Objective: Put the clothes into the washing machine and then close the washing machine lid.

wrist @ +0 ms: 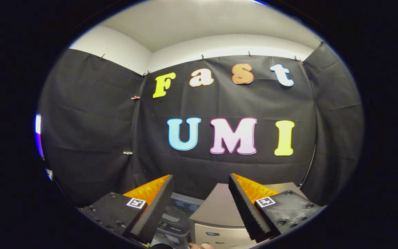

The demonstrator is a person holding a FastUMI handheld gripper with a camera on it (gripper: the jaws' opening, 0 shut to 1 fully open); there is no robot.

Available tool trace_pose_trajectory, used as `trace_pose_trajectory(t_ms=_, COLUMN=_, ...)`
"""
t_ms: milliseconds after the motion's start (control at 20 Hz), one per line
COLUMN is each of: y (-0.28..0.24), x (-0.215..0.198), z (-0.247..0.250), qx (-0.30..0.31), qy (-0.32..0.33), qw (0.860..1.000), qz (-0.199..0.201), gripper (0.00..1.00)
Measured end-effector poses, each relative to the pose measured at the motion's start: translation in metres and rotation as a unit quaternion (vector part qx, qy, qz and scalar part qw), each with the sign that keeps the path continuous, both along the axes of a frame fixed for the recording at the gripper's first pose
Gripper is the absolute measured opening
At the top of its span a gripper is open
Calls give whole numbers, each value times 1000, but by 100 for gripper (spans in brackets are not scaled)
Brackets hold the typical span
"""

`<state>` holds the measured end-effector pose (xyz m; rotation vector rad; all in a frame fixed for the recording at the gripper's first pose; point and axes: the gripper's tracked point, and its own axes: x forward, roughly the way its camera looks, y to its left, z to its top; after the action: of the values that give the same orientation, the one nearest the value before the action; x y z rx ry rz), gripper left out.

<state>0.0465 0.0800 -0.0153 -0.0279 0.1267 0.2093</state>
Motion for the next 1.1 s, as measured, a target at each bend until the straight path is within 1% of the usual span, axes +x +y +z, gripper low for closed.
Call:
trace_pose_trajectory(t_ms=300, y=-44, x=-28, z=32, qx=-7, qy=-34, qw=999, qz=-30, gripper=99)
trace_pose_trajectory(t_ms=500, y=-63, x=-42, z=42, qx=-7, qy=-50, qw=998, qz=-35, gripper=99)
trace_pose_trajectory(t_ms=600, y=-75, x=-43, z=43, qx=-11, qy=-56, qw=997, qz=-44, gripper=99)
trace_pose_trajectory(t_ms=800, y=-86, x=-46, z=45, qx=-13, qy=-62, qw=997, qz=-48, gripper=98)
trace_pose_trajectory(t_ms=1100, y=-95, x=-47, z=48, qx=-11, qy=-69, qw=997, qz=-45, gripper=98)
